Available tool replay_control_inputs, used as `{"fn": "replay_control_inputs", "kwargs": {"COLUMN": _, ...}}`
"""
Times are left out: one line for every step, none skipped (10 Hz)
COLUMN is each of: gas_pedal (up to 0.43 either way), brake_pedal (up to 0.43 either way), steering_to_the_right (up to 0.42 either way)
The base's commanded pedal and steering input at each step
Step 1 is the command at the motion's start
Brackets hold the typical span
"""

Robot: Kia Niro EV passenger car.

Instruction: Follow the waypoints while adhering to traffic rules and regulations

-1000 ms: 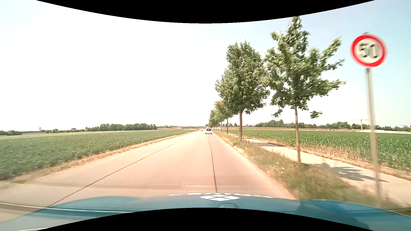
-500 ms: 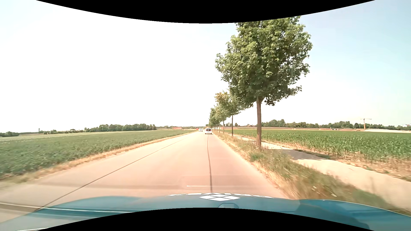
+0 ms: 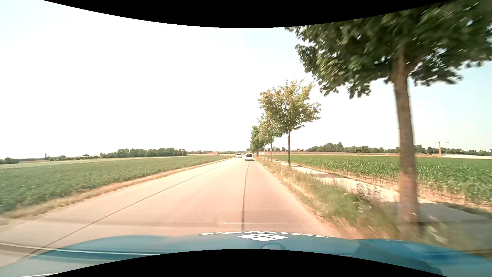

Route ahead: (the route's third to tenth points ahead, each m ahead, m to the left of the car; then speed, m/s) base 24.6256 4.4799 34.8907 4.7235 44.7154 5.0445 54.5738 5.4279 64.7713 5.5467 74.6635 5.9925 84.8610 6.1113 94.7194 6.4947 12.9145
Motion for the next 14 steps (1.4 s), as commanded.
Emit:
{"fn": "replay_control_inputs", "kwargs": {"gas_pedal": 0.087, "brake_pedal": 0.0, "steering_to_the_right": -0.004}}
{"fn": "replay_control_inputs", "kwargs": {"gas_pedal": 0.087, "brake_pedal": 0.0, "steering_to_the_right": -0.004}}
{"fn": "replay_control_inputs", "kwargs": {"gas_pedal": 0.087, "brake_pedal": 0.0, "steering_to_the_right": -0.006}}
{"fn": "replay_control_inputs", "kwargs": {"gas_pedal": 0.087, "brake_pedal": 0.0, "steering_to_the_right": -0.008}}
{"fn": "replay_control_inputs", "kwargs": {"gas_pedal": 0.087, "brake_pedal": 0.0, "steering_to_the_right": -0.009}}
{"fn": "replay_control_inputs", "kwargs": {"gas_pedal": 0.087, "brake_pedal": 0.0, "steering_to_the_right": -0.009}}
{"fn": "replay_control_inputs", "kwargs": {"gas_pedal": 0.098, "brake_pedal": 0.0, "steering_to_the_right": -0.009}}
{"fn": "replay_control_inputs", "kwargs": {"gas_pedal": 0.098, "brake_pedal": 0.0, "steering_to_the_right": -0.009}}
{"fn": "replay_control_inputs", "kwargs": {"gas_pedal": 0.098, "brake_pedal": 0.0, "steering_to_the_right": -0.008}}
{"fn": "replay_control_inputs", "kwargs": {"gas_pedal": 0.098, "brake_pedal": 0.0, "steering_to_the_right": -0.008}}
{"fn": "replay_control_inputs", "kwargs": {"gas_pedal": 0.098, "brake_pedal": 0.0, "steering_to_the_right": -0.008}}
{"fn": "replay_control_inputs", "kwargs": {"gas_pedal": 0.098, "brake_pedal": 0.0, "steering_to_the_right": -0.008}}
{"fn": "replay_control_inputs", "kwargs": {"gas_pedal": 0.098, "brake_pedal": 0.0, "steering_to_the_right": -0.008}}
{"fn": "replay_control_inputs", "kwargs": {"gas_pedal": 0.098, "brake_pedal": 0.0, "steering_to_the_right": -0.008}}
